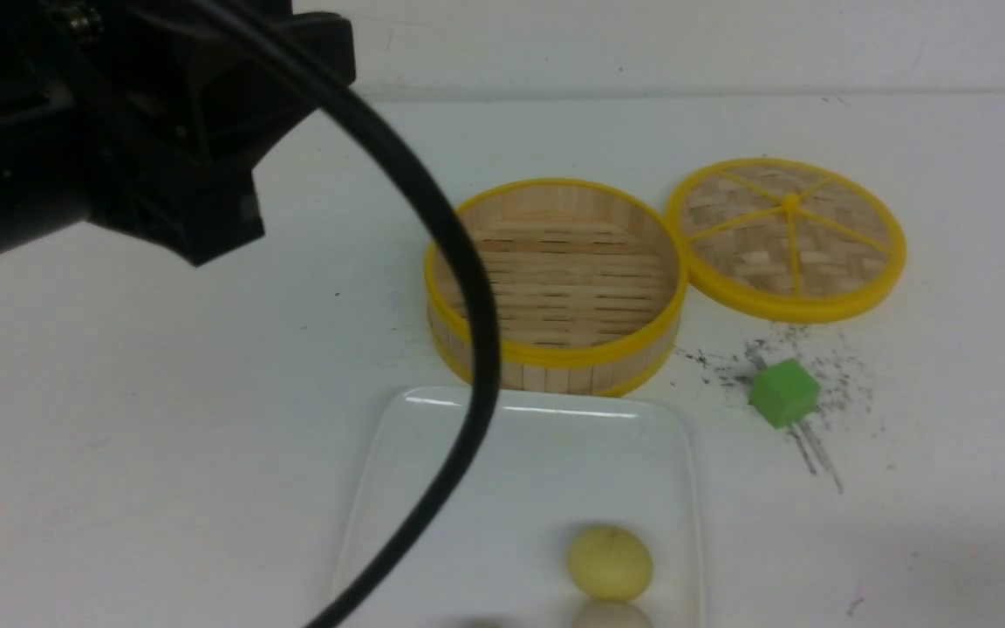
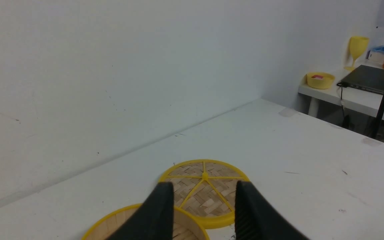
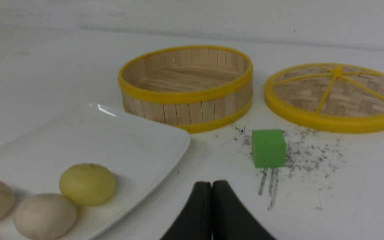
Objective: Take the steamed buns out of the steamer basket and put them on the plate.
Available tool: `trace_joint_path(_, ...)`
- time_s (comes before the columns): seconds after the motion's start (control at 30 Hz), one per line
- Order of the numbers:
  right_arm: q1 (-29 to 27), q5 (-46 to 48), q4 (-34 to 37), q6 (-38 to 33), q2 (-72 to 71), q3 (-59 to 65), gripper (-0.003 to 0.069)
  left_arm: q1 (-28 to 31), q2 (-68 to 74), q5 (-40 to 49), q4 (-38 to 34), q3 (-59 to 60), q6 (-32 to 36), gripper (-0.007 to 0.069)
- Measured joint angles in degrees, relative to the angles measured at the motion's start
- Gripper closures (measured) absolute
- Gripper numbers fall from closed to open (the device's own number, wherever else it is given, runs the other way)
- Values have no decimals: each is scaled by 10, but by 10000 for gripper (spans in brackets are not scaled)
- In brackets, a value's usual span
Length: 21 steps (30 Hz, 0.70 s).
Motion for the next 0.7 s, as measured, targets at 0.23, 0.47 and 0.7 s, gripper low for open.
trace_joint_path(0.23, 0, 98, -50, 5, 0, -1, 630, 0, 0, 0, 0, 0, 0, 336)
trace_joint_path(0.47, 0, 116, -116, 28, 0, -4, 620, 0, 0, 0, 0, 0, 0, 336)
trace_joint_path(0.7, 0, 120, -146, 59, 0, -4, 615, 0, 0, 0, 0, 0, 0, 336)
